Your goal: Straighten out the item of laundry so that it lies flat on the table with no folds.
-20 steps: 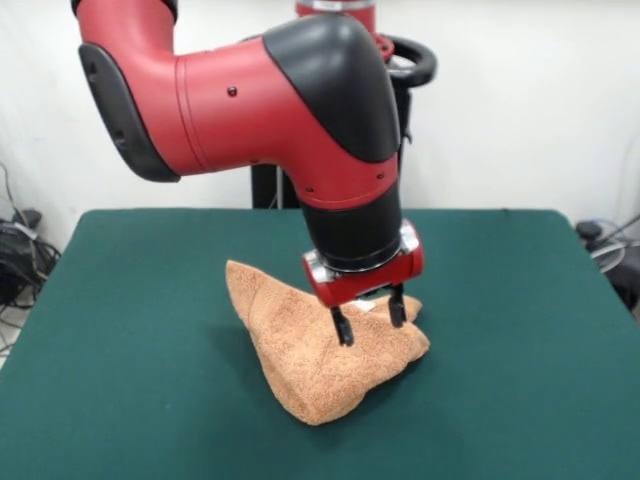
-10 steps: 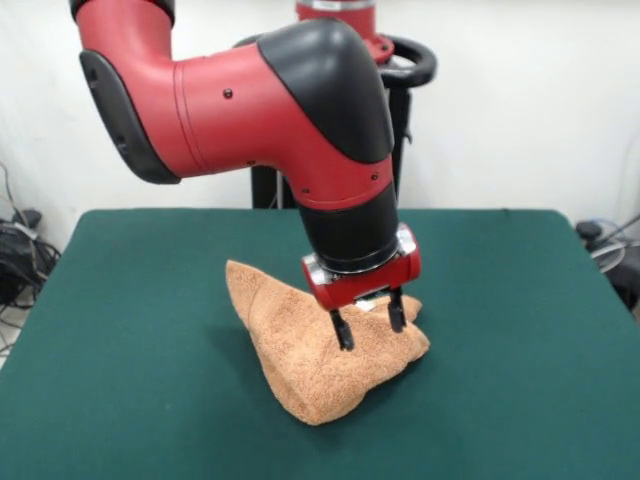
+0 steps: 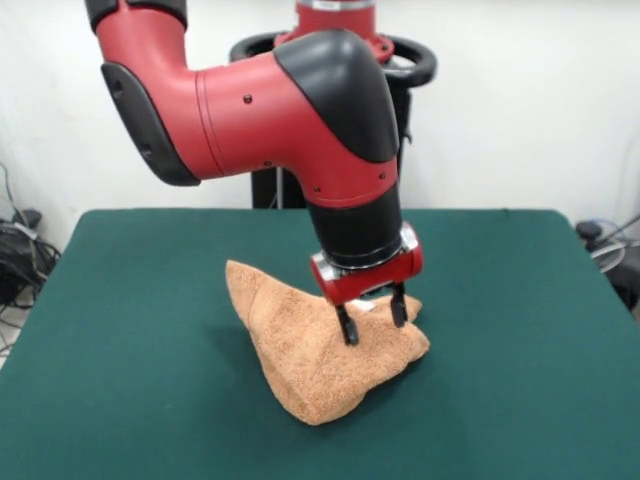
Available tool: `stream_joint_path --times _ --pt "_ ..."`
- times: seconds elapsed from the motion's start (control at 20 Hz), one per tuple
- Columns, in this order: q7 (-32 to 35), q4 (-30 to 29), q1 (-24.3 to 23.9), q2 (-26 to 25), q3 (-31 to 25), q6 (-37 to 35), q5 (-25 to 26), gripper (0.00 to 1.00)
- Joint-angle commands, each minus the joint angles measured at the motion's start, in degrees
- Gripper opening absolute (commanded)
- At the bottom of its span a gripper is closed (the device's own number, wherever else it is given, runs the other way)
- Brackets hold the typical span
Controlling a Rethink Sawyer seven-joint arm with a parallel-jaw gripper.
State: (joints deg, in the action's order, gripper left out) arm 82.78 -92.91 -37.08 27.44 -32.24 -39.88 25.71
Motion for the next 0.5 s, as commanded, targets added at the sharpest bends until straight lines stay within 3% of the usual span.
stream_joint_path --times 0.05,0.5 --pt "-3.4 -7.5 -2.0 0.8 -1.0 3.3 3.9 1.0" --pt "-2.9 -8.9 -3.2 0.6 -1.0 3.5 4.4 1.0"
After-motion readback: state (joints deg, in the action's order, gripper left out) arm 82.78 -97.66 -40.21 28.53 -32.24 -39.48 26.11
